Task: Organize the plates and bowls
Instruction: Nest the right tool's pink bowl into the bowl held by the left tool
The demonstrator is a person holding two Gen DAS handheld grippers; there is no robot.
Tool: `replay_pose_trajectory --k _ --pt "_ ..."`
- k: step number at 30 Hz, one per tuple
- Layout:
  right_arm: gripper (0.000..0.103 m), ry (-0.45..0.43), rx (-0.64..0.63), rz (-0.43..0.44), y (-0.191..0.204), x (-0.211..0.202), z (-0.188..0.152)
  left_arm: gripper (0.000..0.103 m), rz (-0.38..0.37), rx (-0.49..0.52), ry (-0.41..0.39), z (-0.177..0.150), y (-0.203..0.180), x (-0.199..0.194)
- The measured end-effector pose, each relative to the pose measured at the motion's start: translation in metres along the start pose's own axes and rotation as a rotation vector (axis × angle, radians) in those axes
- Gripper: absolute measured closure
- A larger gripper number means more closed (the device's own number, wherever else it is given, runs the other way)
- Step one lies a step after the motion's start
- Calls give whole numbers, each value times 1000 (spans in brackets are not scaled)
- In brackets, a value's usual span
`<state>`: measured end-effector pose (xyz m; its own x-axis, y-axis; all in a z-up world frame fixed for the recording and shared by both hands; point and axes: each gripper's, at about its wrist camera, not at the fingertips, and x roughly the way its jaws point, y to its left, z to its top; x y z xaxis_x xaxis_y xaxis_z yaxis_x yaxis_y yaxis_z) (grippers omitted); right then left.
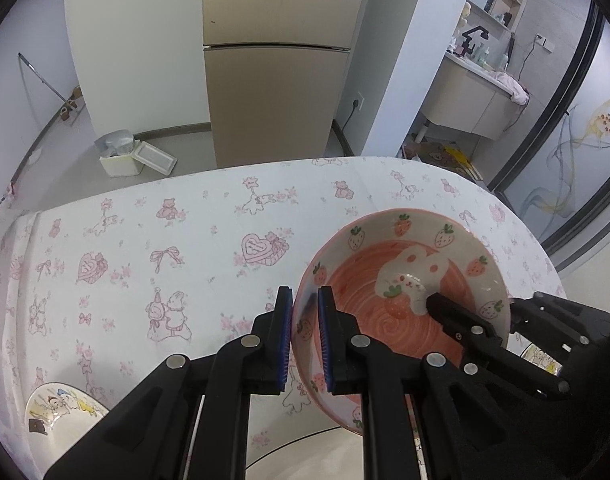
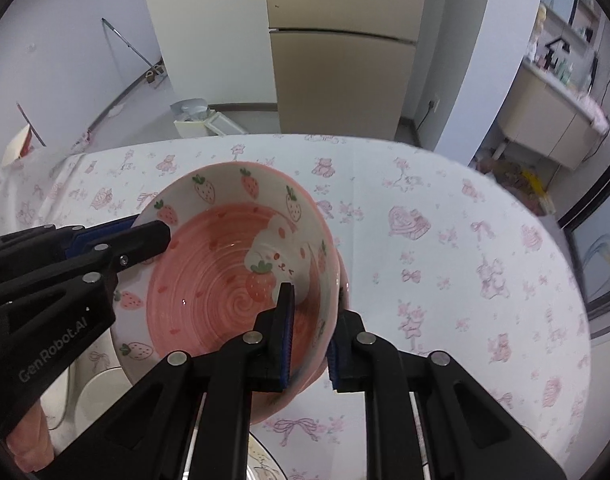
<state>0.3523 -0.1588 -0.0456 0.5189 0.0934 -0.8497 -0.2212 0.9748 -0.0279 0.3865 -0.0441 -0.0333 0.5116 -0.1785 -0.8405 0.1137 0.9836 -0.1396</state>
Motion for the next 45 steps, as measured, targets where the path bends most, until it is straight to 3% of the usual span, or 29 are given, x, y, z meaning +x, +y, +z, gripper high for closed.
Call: replay_pose_trajectory --k 5,7,11,16,22,26,33,37,42,45 --pt "90 -56 -75 -79 14 -15 -1 89 20 19 -38 1 -1 -17" --pt "90 -54 -63 -52 14 -17 0 89 28 19 -43 1 2 -18" --pt "90 -53 -65 -85 16 -12 0 89 -11 7 -23 2 6 -14" --pt "90 -34 -39 -48 8 -6 0 89 -18 34 -2 0 1 -6" --pt "90 -76 -78 -57 8 -5 -3 89 -41 18 25 0 4 3" --pt "93 -80 -18 6 -3 -3 -2 89 -63 9 39 0 7 5" --pt "92 -244 -83 36 -5 -4 -13 89 -59 13 28 1 7 2" --pt "92 -207 7 125 -18 1 -7 89 -60 9 29 1 8 2" --pt "92 -229 -5 119 -15 1 -10 89 -64 6 27 2 9 1" --pt "92 -181 -4 103 -12 2 -7 89 -78 -3 36 2 10 0"
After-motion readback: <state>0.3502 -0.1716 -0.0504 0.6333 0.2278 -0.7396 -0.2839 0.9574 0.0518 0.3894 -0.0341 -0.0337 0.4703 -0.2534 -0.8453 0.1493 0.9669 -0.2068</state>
